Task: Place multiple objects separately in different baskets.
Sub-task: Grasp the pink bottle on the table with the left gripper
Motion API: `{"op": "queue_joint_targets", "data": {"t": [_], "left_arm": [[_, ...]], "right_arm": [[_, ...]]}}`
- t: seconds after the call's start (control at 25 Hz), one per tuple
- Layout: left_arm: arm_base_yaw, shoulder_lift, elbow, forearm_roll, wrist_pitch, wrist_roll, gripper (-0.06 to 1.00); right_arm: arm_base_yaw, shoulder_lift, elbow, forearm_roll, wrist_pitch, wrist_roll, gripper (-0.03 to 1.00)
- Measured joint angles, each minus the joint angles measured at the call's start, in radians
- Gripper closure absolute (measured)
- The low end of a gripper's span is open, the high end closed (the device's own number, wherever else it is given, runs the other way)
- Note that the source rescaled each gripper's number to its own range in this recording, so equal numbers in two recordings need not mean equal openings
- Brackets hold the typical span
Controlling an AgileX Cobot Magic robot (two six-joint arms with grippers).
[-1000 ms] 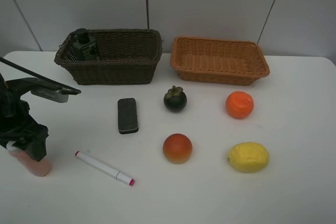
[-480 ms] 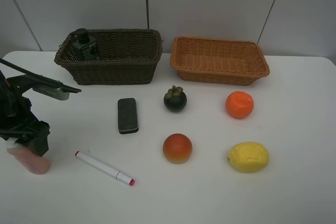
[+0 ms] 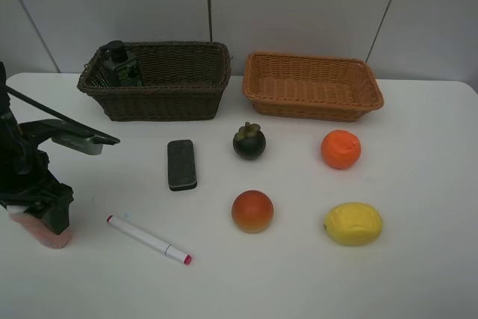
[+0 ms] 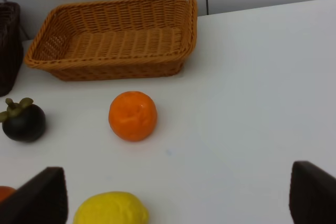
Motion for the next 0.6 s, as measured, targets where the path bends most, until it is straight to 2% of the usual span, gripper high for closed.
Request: {"op": "queue_joint_targets", "data": {"t": [0.2,0.28,0.32,0.36,0.6], "left_arm": [[0.0,0.0,0.0,0.0,0.002,0.001,0.04],[0.0,0.003,0.0,-0.015,0.008,0.001,0.18],[-0.001,0.003,0.0,-0.02,0.013,0.001,0.31],[-0.001,0.003,0.0,-0.016,0.017,0.001,0.35],[-0.001,0.007,-0.022,-0.007,0.046,-0.023,0.35]], "right_arm": [[0.0,0.0,0.0,0.0,0.0,0.0,-0.02],[0.0,0.0,0.0,0.0,0.0,0.0,-0.02],[0.0,0.0,0.0,0.0,0.0,0.0,-0.02],[0.0,0.0,0.0,0.0,0.0,0.0,-0.02],[0.0,0.0,0.0,0.0,0.0,0.0,-0.02]]}}
